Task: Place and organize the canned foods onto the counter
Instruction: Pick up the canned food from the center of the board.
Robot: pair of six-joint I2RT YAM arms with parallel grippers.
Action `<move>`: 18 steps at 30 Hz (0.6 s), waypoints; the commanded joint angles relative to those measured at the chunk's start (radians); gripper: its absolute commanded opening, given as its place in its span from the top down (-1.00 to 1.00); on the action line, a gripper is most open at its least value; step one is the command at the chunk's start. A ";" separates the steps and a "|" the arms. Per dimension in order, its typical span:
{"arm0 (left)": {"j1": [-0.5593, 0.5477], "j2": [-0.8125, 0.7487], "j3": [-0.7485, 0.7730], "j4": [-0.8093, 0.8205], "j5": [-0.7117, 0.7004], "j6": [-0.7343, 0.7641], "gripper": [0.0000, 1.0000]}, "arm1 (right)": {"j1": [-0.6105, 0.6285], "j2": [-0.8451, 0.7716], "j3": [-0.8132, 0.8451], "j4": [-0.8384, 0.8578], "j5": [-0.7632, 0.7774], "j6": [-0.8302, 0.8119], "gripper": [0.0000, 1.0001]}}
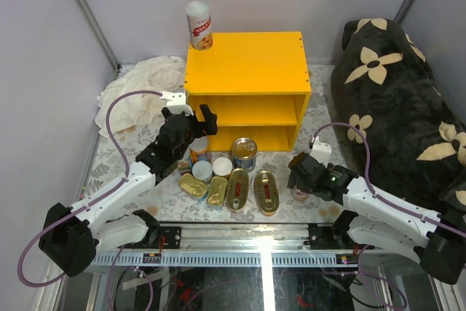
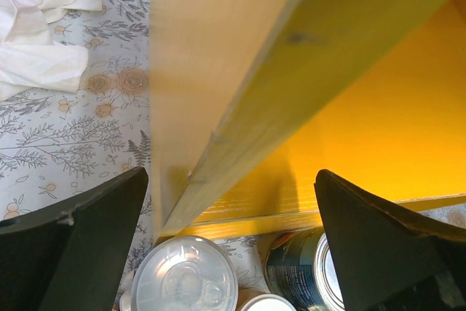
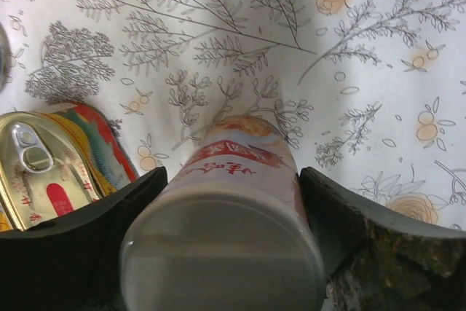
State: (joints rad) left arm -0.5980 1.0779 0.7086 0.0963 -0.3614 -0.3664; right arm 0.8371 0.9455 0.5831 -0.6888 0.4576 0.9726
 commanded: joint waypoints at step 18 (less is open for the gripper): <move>-0.004 0.025 0.033 -0.019 0.035 0.001 -1.00 | 0.008 0.142 -0.068 0.670 0.006 -0.452 -0.99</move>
State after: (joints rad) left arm -0.5976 1.1011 0.7292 0.1024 -0.3443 -0.3660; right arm 0.8398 1.1591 0.5682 -0.1669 0.4770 0.5617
